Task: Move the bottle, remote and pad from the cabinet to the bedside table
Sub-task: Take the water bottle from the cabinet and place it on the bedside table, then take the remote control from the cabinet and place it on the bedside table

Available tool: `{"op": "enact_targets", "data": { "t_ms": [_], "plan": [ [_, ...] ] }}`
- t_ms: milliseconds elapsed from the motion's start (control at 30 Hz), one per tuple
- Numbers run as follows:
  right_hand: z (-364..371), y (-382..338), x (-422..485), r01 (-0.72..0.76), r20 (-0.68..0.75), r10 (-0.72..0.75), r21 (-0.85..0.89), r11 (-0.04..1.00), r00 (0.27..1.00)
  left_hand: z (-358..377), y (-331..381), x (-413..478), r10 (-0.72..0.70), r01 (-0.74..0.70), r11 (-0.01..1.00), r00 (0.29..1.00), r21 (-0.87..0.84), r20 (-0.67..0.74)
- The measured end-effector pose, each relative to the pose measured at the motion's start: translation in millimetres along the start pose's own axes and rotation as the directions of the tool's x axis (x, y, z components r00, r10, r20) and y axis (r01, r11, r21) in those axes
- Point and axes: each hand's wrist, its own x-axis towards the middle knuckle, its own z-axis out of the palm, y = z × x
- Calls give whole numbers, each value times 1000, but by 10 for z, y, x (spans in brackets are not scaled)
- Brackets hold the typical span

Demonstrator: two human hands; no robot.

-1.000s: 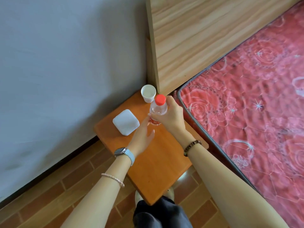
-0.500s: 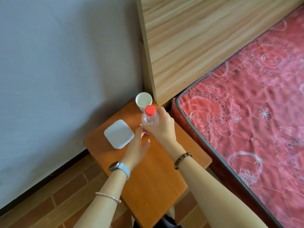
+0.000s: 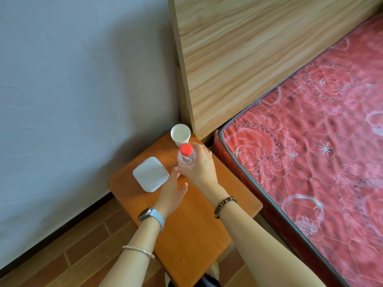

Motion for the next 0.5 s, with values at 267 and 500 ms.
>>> {"op": "enact_targets", "data": {
  "t_ms": [267,500],
  "plan": [
    [-668,-311,-531,-1,-13,0,-19,1000,1000,-376,681,-549,63,-42,985,990,166,-127],
    [-1486,-654,-1140,93,-80,-122,-299,950,989,-823,1297,-1295,202,-120,924,960,363,-196]
  ]
}}
